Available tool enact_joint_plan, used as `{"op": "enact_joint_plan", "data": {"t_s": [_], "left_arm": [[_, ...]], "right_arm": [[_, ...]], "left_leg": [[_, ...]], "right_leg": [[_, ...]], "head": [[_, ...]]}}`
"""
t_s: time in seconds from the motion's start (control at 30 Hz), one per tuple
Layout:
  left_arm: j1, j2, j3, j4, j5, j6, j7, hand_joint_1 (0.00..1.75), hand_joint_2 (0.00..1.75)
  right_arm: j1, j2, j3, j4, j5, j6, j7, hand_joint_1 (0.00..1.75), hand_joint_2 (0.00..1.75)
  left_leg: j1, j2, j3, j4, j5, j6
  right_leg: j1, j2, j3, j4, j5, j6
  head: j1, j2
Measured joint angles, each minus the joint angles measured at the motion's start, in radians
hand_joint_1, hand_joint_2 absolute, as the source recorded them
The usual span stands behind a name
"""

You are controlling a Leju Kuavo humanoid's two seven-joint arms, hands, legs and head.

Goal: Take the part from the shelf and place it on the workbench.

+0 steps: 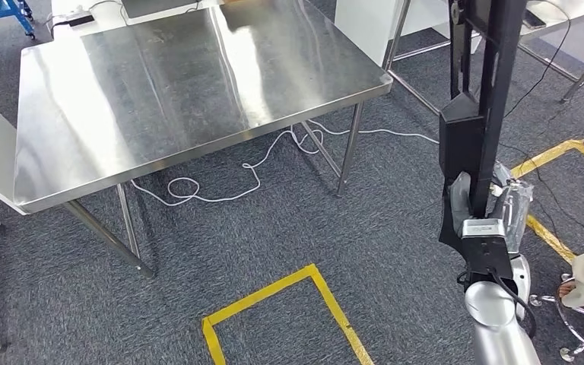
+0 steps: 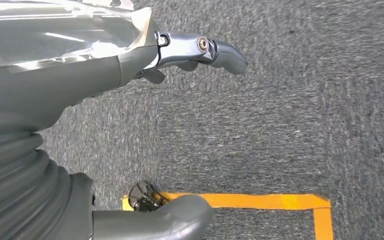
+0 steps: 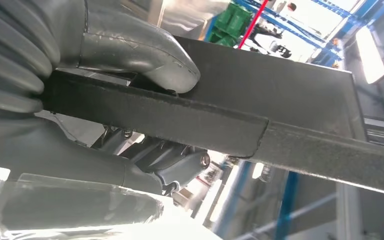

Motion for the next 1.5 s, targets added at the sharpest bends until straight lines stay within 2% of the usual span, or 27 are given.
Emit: {"op": "enact_joint_plan", "data": {"t_s": [0.07,0.13,0.17,0.23,0.27,0.3,0.33,0.4,0.47,0.53,0.6,0.63,0.67,0.7,0.77,0.8,0.83,0.9,1.0,1.1,1.13,1.17,1.2,1.23,1.3,1.37,1.5], "left_arm": [[0.001,0.000,0.004,0.000,0.004,-0.001,-0.001,0.00,1.75],[0.001,0.000,0.010,0.000,0.006,-0.001,-0.001,0.00,1.75],[0.002,0.000,0.013,0.000,0.007,-0.001,-0.001,0.00,1.75],[0.004,-0.001,0.016,0.000,0.008,-0.001,-0.001,0.00,1.75],[0.004,0.001,0.017,0.000,0.008,-0.001,-0.001,0.00,1.75],[0.004,0.002,0.019,0.000,0.008,-0.001,-0.001,0.00,1.75],[0.005,0.003,0.020,0.000,0.008,-0.001,-0.001,0.00,1.75],[0.007,0.002,0.022,0.000,0.007,0.000,0.000,0.00,1.75],[0.010,0.001,0.023,0.000,0.007,0.001,0.001,0.00,1.75],[0.009,0.001,0.023,0.000,0.007,0.001,0.002,0.00,1.75],[0.009,0.000,0.024,0.000,0.007,0.001,0.002,0.00,1.75],[0.010,0.000,0.024,0.000,0.007,0.001,0.002,0.00,1.75],[0.010,0.000,0.024,0.000,0.007,0.001,0.002,0.00,1.75],[0.011,0.000,0.024,0.000,0.007,0.000,0.002,0.00,1.75],[0.010,0.001,0.024,0.000,0.007,-0.001,0.002,0.00,1.75],[0.010,0.001,0.024,0.000,0.007,-0.001,0.002,0.00,1.75],[0.009,0.002,0.024,0.000,0.007,-0.001,0.002,0.00,1.75],[0.008,0.002,0.024,0.000,0.007,-0.001,0.001,0.00,1.75],[0.008,0.000,0.025,0.000,0.007,-0.002,0.001,0.00,1.75],[0.008,-0.003,0.025,0.000,0.007,-0.003,0.002,0.00,1.75],[0.008,-0.003,0.025,0.000,0.007,-0.004,0.002,0.00,1.75],[0.008,-0.004,0.025,0.000,0.007,-0.004,0.003,0.00,1.75],[0.009,-0.004,0.026,0.000,0.005,-0.004,0.003,0.00,1.75],[0.009,-0.004,0.026,0.000,0.004,-0.005,0.003,0.00,1.75],[0.009,-0.005,0.026,0.000,0.000,-0.005,0.003,0.00,1.75],[0.009,-0.005,0.026,0.000,-0.003,-0.005,0.003,0.00,1.75],[0.010,-0.006,0.026,0.000,-0.005,-0.005,0.003,0.00,1.75]], "right_arm": [[-0.026,0.000,0.007,0.026,0.001,0.002,-0.002,1.75,1.75],[-0.043,0.001,0.016,0.050,0.004,0.003,-0.002,1.75,1.75],[-0.048,0.002,0.021,0.059,0.006,0.003,-0.002,1.75,1.75],[-0.061,0.003,0.029,0.071,0.010,0.002,-0.002,1.75,1.75],[-0.067,0.004,0.033,0.076,0.011,0.002,-0.002,1.75,1.75],[-0.072,0.005,0.036,0.080,0.012,0.002,-0.002,1.75,1.75],[-0.075,0.005,0.040,0.085,0.013,0.002,-0.001,1.75,1.75],[-0.076,0.007,0.045,0.092,0.014,0.002,-0.001,1.75,1.75],[-0.076,0.009,0.048,0.096,0.013,0.002,-0.001,1.75,1.75],[-0.076,0.009,0.049,0.098,0.012,0.002,-0.001,1.75,1.75],[-0.074,0.008,0.049,0.101,0.013,0.002,-0.001,1.75,1.75],[-0.073,0.007,0.049,0.103,0.013,0.002,-0.001,1.75,1.75],[-0.072,0.007,0.049,0.104,0.012,0.002,-0.001,1.75,1.75],[-0.073,0.005,0.050,0.105,0.011,0.002,-0.002,1.75,1.75],[-0.077,0.002,0.051,0.106,0.010,0.003,-0.002,1.75,1.75],[-0.079,0.000,0.051,0.106,0.009,0.003,-0.003,1.75,1.75],[-0.082,-0.001,0.051,0.107,0.008,0.003,-0.003,1.75,1.75],[-0.084,-0.004,0.052,0.108,0.007,0.003,-0.003,1.75,1.75],[-0.087,-0.010,0.054,0.109,0.007,0.003,-0.004,1.75,1.75],[-0.089,-0.015,0.058,0.114,0.007,0.004,-0.004,1.75,1.75],[-0.087,-0.015,0.059,0.116,0.007,0.004,-0.004,1.75,1.75],[-0.084,-0.015,0.060,0.118,0.006,0.003,-0.004,1.75,1.75],[-0.082,-0.015,0.062,0.119,0.006,0.003,-0.004,1.75,1.75],[-0.081,-0.016,0.064,0.119,0.005,0.002,-0.003,1.75,1.75],[-0.079,-0.015,0.067,0.118,0.005,0.001,-0.003,1.75,1.75],[-0.075,-0.015,0.069,0.116,0.006,0.000,-0.003,1.75,1.75],[-0.070,-0.015,0.070,0.113,0.006,-0.001,-0.002,1.75,1.75]], "left_leg": [[0.003,0.005,0.004,-0.007,0.003,0.001],[0.007,0.007,0.004,-0.006,0.000,-0.002],[0.010,0.006,0.004,-0.003,-0.002,-0.007],[0.020,0.004,0.001,0.012,-0.012,-0.025],[0.023,0.002,-0.005,0.026,-0.021,-0.038],[0.024,0.000,-0.012,0.040,-0.029,-0.049],[0.025,-0.003,-0.018,0.051,-0.035,-0.059],[0.028,-0.008,-0.025,0.058,-0.038,-0.067],[0.033,0.009,-0.034,0.079,-0.052,-0.071],[0.032,0.042,-0.077,0.171,-0.101,-0.072],[0.031,0.057,-0.147,0.302,-0.153,-0.069],[0.029,0.059,-0.171,0.342,-0.160,-0.065],[0.026,0.059,-0.179,0.347,-0.148,-0.057],[0.021,0.060,-0.167,0.314,-0.118,-0.046],[0.004,0.063,-0.107,0.186,-0.051,-0.013],[-0.004,0.067,-0.081,0.134,-0.032,0.001],[-0.012,0.071,-0.067,0.104,-0.026,0.012],[-0.020,0.075,-0.060,0.086,-0.029,0.019],[-0.013,0.071,-0.032,0.043,-0.014,0.016],[-0.012,0.064,-0.020,0.030,-0.009,0.016],[-0.012,0.061,-0.020,0.030,-0.010,0.016],[-0.012,0.058,-0.019,0.030,-0.012,0.014],[-0.012,0.055,-0.017,0.031,-0.014,0.012],[-0.012,0.052,-0.015,0.033,-0.017,0.009],[-0.014,0.047,-0.013,0.040,-0.026,-0.003],[-0.017,0.044,-0.015,0.046,-0.035,-0.013],[-0.008,0.046,-0.024,0.069,-0.054,-0.029]], "right_leg": [[-0.004,-0.002,-0.061,0.118,-0.048,-0.004],[-0.014,-0.003,-0.109,0.206,-0.071,0.006],[-0.021,-0.003,-0.108,0.200,-0.061,0.018],[-0.037,-0.004,-0.053,0.089,-0.011,0.049],[-0.040,0.001,-0.023,0.033,0.007,0.058],[-0.041,0.005,-0.003,-0.002,0.016,0.057],[-0.040,0.009,0.004,-0.015,0.016,0.050],[-0.035,0.010,-0.001,-0.005,0.013,0.026],[-0.033,0.006,0.001,-0.004,0.012,0.014],[-0.028,0.000,0.003,-0.005,0.011,0.004],[-0.019,-0.006,0.003,-0.005,0.008,-0.002],[-0.013,-0.009,0.004,-0.005,0.007,-0.004],[-0.008,-0.011,0.005,-0.005,0.006,-0.006],[-0.003,-0.012,0.008,-0.005,0.004,-0.008],[0.004,-0.014,0.016,-0.006,0.000,-0.013],[0.007,-0.015,0.018,-0.008,-0.001,-0.014],[0.007,-0.017,0.018,-0.009,-0.002,-0.014],[0.008,-0.021,0.020,-0.015,-0.002,-0.009],[0.011,-0.023,0.008,0.013,-0.019,-0.003],[0.008,-0.017,-0.085,0.183,-0.082,-0.005],[0.006,-0.017,-0.114,0.229,-0.092,-0.001],[0.004,-0.017,-0.127,0.241,-0.086,0.007],[0.002,-0.017,-0.119,0.212,-0.063,0.016],[0.000,-0.017,-0.092,0.148,-0.030,0.027],[-0.004,-0.016,-0.033,0.016,0.026,0.033],[-0.003,-0.015,-0.009,-0.034,0.042,0.020],[-0.005,-0.014,-0.002,-0.039,0.044,-0.005]], "head": [[0.001,0.000],[0.001,0.000],[0.001,0.000],[0.001,0.000],[0.003,0.000],[0.004,0.000],[0.003,0.000],[-0.001,0.000],[-0.003,0.000],[-0.006,0.000],[-0.007,0.000],[-0.007,0.000],[-0.007,0.000],[-0.007,0.000],[-0.006,0.000],[-0.004,0.000],[-0.003,0.000],[-0.003,0.000],[-0.002,0.000],[0.000,0.000],[0.000,0.000],[0.000,0.000],[0.000,0.000],[0.000,0.000],[0.000,0.000],[-0.002,0.000],[-0.005,0.000]]}}
